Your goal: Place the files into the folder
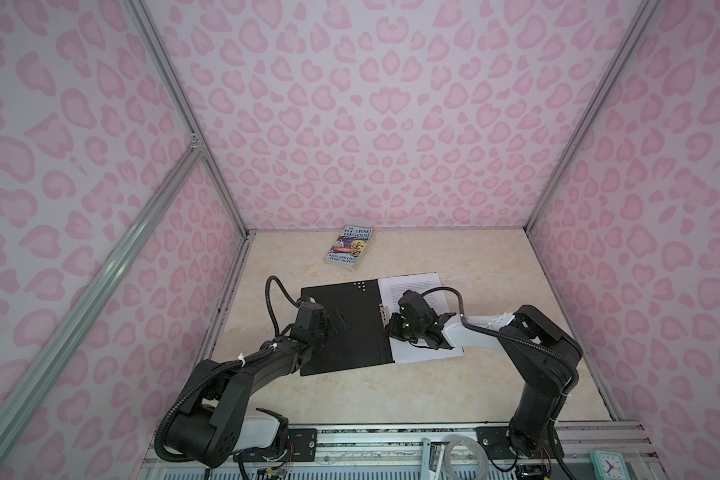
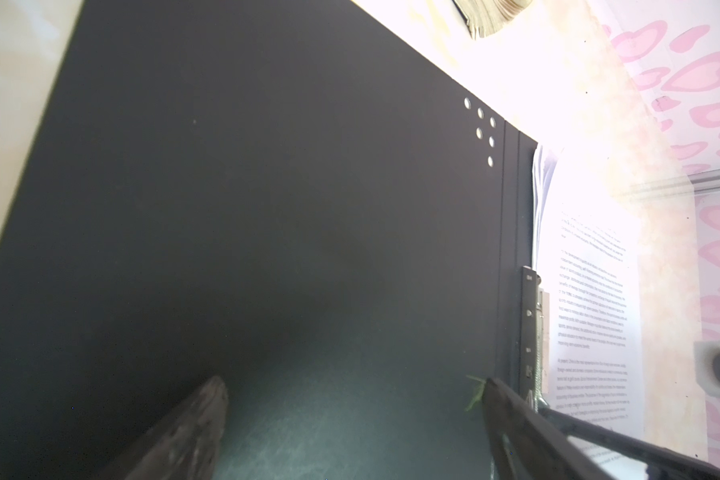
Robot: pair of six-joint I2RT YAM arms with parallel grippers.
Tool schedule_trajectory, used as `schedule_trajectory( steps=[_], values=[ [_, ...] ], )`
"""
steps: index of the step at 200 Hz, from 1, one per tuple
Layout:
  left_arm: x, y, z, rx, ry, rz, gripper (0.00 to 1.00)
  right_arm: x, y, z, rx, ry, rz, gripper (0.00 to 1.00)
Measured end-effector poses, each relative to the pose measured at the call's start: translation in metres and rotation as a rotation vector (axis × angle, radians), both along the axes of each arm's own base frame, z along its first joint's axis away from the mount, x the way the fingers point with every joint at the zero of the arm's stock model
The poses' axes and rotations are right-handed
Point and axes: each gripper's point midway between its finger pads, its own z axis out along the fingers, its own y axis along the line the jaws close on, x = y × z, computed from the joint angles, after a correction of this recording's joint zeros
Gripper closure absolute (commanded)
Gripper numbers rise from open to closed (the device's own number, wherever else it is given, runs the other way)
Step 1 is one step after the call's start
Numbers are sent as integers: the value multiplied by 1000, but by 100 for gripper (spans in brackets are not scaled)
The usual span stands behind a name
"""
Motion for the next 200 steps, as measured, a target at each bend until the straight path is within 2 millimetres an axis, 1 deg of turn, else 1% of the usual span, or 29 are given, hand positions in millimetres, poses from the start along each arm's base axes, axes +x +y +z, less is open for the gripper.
schedule_trajectory(
  steps=[54,90,116,132,200],
  values=[
    [0,0,-1,2,1,1,2,1,0,-6,-12,9,-2,100],
    [1,0,0,2,-2,2,2,7,0,-11,-32,5,-18,100],
    [3,2,0,9,-8,10,2,16,6,-10,-33,4,-22,100],
    [3,2,0,11,-11,13,2,22,13,-5,-34,-13,-21,100],
    [6,4,-1,19,-16,21,2,19,21,3,-56,10,10,100]
  ],
)
